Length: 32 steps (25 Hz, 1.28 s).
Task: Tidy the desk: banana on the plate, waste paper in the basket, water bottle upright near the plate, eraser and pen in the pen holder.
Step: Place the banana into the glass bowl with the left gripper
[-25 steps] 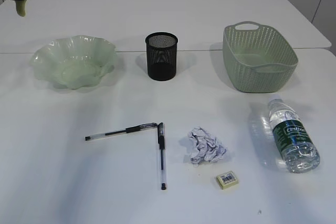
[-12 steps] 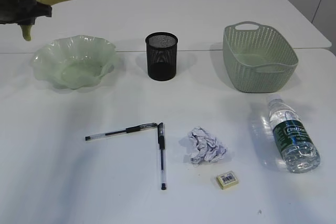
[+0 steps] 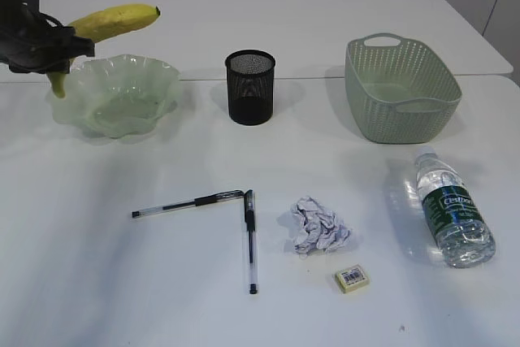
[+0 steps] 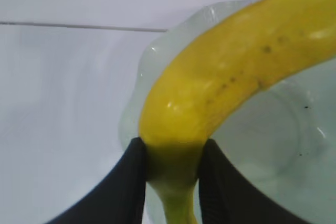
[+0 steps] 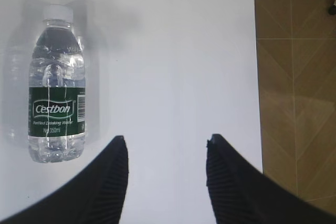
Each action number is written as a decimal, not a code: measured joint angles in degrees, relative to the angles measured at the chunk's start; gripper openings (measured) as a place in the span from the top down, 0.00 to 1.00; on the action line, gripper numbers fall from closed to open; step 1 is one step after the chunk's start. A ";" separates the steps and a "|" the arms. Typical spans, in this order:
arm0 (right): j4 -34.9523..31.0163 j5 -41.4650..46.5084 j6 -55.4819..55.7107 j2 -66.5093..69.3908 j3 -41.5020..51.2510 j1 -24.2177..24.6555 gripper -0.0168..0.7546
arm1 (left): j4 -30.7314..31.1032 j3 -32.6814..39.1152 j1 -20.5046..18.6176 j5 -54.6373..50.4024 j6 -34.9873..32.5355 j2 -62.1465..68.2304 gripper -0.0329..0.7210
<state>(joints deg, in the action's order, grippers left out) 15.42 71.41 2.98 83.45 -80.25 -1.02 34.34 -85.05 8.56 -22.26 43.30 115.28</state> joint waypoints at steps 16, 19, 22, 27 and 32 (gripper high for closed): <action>-0.08 0.00 0.00 0.00 -0.02 0.00 0.50 | -6.00 0.00 0.00 -4.15 -1.07 4.75 0.73; -0.08 0.00 0.00 0.00 -0.02 0.00 0.50 | -6.00 0.00 0.00 -5.70 -1.19 4.75 0.73; -0.08 0.00 0.00 0.00 -0.02 0.00 0.50 | -6.00 0.00 0.00 -5.94 -1.19 4.75 0.73; -0.08 0.00 0.00 0.00 -0.02 0.00 0.50 | -5.89 0.00 0.00 -5.39 -1.19 4.75 0.73; -0.08 0.00 0.00 0.00 -0.02 0.00 0.50 | -5.06 0.00 0.00 -4.33 -1.29 4.75 0.73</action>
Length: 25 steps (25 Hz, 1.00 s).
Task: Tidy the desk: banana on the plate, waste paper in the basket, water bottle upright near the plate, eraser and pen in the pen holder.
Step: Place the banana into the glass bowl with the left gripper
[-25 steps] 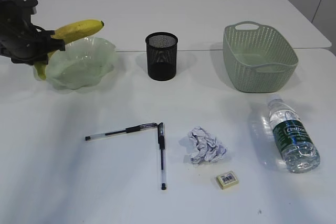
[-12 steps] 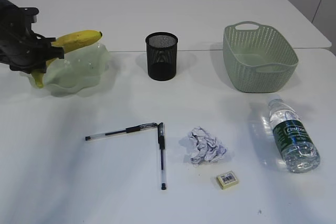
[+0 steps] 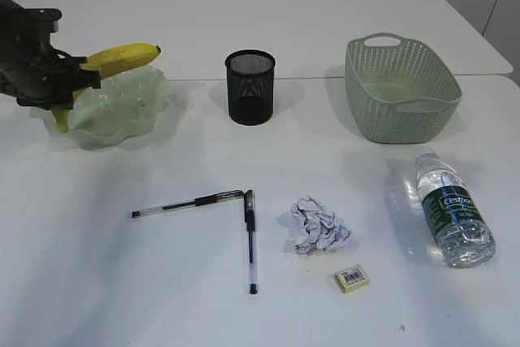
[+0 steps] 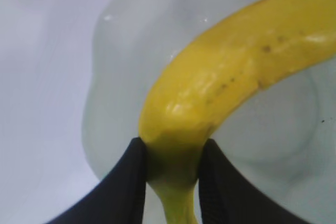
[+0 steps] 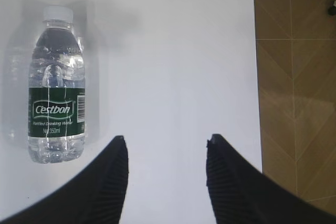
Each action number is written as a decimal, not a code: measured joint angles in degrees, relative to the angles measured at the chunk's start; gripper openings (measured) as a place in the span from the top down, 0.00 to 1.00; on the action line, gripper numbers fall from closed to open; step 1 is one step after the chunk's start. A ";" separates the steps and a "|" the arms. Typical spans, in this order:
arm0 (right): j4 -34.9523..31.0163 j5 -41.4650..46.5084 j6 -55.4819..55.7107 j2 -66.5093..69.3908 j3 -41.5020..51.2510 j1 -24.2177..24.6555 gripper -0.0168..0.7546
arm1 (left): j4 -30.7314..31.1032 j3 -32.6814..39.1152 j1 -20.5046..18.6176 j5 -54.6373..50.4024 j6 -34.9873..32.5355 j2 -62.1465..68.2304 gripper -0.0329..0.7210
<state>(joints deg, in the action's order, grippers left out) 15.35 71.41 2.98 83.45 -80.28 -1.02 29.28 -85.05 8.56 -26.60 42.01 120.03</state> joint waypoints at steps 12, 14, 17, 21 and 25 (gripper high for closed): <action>0.00 0.00 0.00 0.00 0.00 0.00 0.50 | 4.25 0.00 0.00 1.36 0.00 0.00 0.73; 0.00 0.00 0.00 0.00 0.00 0.00 0.50 | 3.57 0.00 0.00 1.60 0.00 0.00 0.73; 0.00 0.00 0.00 0.00 0.00 0.00 0.50 | 2.62 0.00 0.00 1.74 0.00 0.00 0.73; 0.11 0.00 0.00 0.00 0.00 0.00 0.50 | 2.38 0.00 0.00 2.94 0.00 0.00 0.73; 0.35 0.00 0.00 0.00 0.00 0.00 0.50 | 2.13 0.00 0.00 4.32 0.00 0.00 0.72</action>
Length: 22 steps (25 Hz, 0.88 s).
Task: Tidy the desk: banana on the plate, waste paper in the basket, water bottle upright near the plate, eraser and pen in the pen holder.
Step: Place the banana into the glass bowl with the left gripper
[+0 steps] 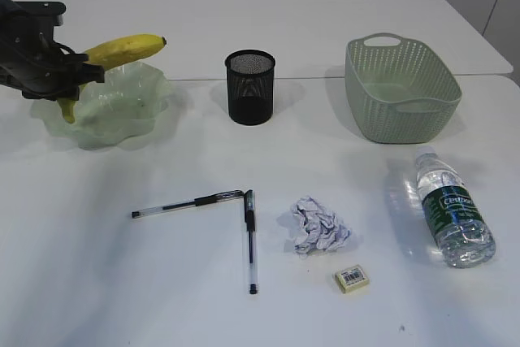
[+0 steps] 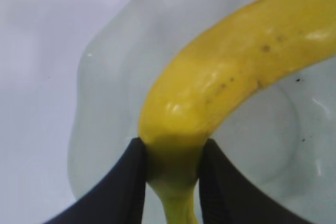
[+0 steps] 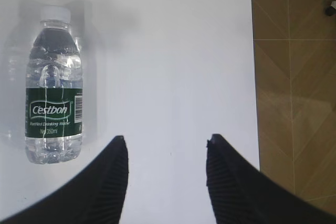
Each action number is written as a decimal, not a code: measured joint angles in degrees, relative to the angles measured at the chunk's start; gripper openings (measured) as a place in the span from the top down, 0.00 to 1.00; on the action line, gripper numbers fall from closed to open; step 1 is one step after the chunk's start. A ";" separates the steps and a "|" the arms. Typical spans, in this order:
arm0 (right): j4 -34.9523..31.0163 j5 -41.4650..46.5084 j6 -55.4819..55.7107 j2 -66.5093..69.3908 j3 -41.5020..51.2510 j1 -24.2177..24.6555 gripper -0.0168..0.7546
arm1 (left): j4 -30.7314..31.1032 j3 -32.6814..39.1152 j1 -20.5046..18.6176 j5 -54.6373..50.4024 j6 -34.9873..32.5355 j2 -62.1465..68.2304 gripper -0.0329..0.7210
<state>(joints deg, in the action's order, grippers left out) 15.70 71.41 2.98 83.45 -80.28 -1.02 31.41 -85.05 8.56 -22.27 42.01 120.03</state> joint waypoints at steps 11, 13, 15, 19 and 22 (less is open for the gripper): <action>0.09 0.00 0.00 0.00 0.00 0.00 0.50 | -0.91 0.00 0.00 0.15 0.00 0.04 0.71; 0.09 0.00 0.00 0.00 0.00 0.00 0.50 | -1.13 0.00 0.00 0.15 0.00 0.04 0.71; 0.09 0.00 0.00 0.00 0.00 0.00 0.50 | -1.23 0.00 0.00 0.15 0.00 0.04 0.70; 0.09 0.00 0.00 0.00 0.00 0.00 0.50 | -1.49 0.00 0.00 0.24 0.00 0.04 0.70; 0.09 0.00 0.00 0.00 0.00 0.00 0.50 | -2.17 0.00 0.00 0.24 0.00 0.29 0.69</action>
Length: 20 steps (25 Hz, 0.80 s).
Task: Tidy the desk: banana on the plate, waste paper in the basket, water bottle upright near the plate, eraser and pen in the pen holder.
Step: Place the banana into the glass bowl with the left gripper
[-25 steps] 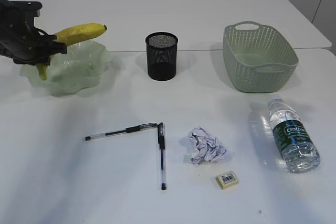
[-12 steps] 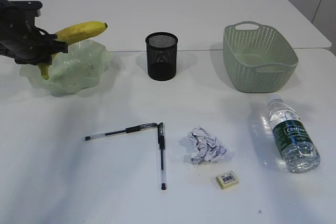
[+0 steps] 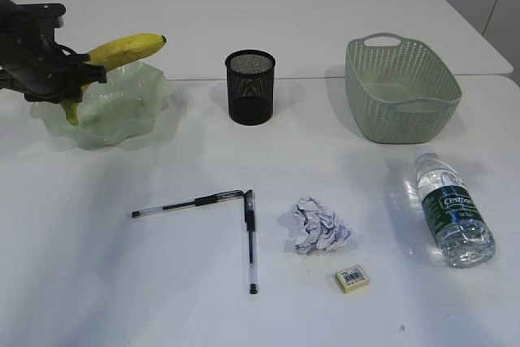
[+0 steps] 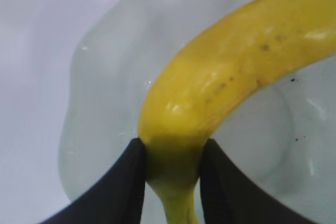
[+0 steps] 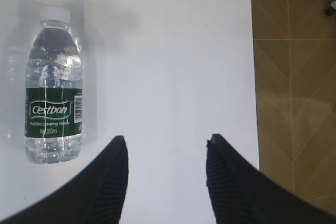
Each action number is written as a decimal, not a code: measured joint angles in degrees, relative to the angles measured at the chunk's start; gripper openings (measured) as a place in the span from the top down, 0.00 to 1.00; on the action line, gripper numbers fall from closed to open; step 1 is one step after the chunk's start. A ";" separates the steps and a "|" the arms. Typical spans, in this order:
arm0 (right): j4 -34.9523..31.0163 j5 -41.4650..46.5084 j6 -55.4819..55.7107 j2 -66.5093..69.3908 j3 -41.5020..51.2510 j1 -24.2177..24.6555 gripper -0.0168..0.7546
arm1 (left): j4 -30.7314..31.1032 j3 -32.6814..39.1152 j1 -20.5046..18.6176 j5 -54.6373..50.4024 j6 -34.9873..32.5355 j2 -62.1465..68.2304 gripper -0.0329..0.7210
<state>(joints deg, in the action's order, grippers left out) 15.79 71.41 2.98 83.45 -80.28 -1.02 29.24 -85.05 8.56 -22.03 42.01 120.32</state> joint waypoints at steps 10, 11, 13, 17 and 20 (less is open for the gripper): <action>0.00 0.00 0.00 0.00 0.00 0.00 0.50 | -0.35 0.00 0.00 0.00 0.00 1.50 0.68; 0.00 0.00 0.00 0.00 0.00 0.00 0.50 | -0.35 0.00 0.00 0.00 0.00 1.50 0.68; 0.00 0.00 0.00 0.00 0.00 0.00 0.50 | -0.35 0.00 0.00 0.00 0.00 1.50 0.67; 0.00 0.00 0.00 0.00 0.00 0.00 0.50 | -0.35 0.00 0.00 1.12 0.00 1.61 0.64; 0.00 0.00 0.00 0.00 0.00 0.00 0.50 | -0.35 0.00 0.00 1.94 0.00 1.58 0.63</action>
<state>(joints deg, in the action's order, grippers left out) 15.79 71.41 2.98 83.45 -80.28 -1.02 28.89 -85.05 8.56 -20.10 42.01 121.90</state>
